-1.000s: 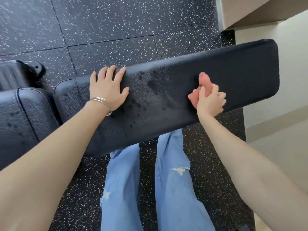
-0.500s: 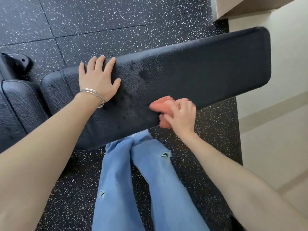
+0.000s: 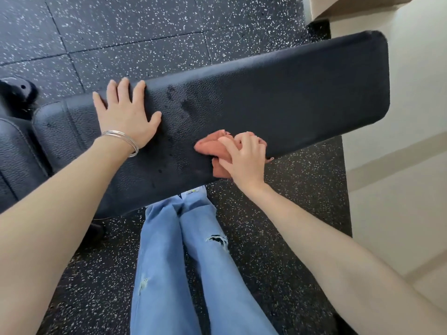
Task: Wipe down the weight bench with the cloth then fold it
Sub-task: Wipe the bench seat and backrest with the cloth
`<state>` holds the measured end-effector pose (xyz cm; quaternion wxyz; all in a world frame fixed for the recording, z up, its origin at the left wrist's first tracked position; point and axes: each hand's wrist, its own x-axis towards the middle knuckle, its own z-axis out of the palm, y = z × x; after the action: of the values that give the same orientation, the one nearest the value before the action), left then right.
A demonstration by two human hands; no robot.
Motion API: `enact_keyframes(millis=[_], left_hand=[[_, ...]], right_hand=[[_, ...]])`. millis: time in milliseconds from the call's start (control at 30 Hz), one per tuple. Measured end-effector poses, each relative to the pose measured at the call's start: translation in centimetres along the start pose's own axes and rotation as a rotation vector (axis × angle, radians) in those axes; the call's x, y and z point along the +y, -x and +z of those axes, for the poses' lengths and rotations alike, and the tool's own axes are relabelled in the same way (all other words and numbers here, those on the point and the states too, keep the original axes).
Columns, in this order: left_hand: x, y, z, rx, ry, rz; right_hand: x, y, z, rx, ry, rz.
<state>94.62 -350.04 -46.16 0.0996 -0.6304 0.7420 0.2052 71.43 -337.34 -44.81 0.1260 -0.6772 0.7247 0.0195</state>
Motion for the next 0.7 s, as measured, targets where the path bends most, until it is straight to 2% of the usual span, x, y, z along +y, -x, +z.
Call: enact_keyframes(millis=[233,333,400,467,567,633,700], left_hand=[[1.0,0.0,0.8,0.033,-0.017,-0.064],[1.5,-0.2,0.8,0.033,-0.014,-0.098],[2.0,-0.3,0.7,0.025,-0.012,-0.124],[2.5,-0.4,0.6,0.017,-0.007,-0.144],[3.0,-0.3,0.4,-0.005,-0.018,-0.181],[3.3,-0.3,0.3,-0.017,-0.024,-0.198],[3.3,-0.1,0.3,-0.022,-0.037,-0.201]], right_hand=[[12.4,-3.0,-1.9,0.129,-0.133,0.565],[14.5,-5.3,-2.5,0.253,-0.243,0.935],[13.6,-6.1,-2.4,0.274,-0.264,1.096],[10.9,-5.7,-2.1,0.293,-0.252,1.114],[4.7,-2.4,-0.5,0.325,-0.294,0.984],[0.5,0.7,0.4,0.268,-0.37,0.84],[-1.7,3.3,0.8,0.12,-0.356,0.597]])
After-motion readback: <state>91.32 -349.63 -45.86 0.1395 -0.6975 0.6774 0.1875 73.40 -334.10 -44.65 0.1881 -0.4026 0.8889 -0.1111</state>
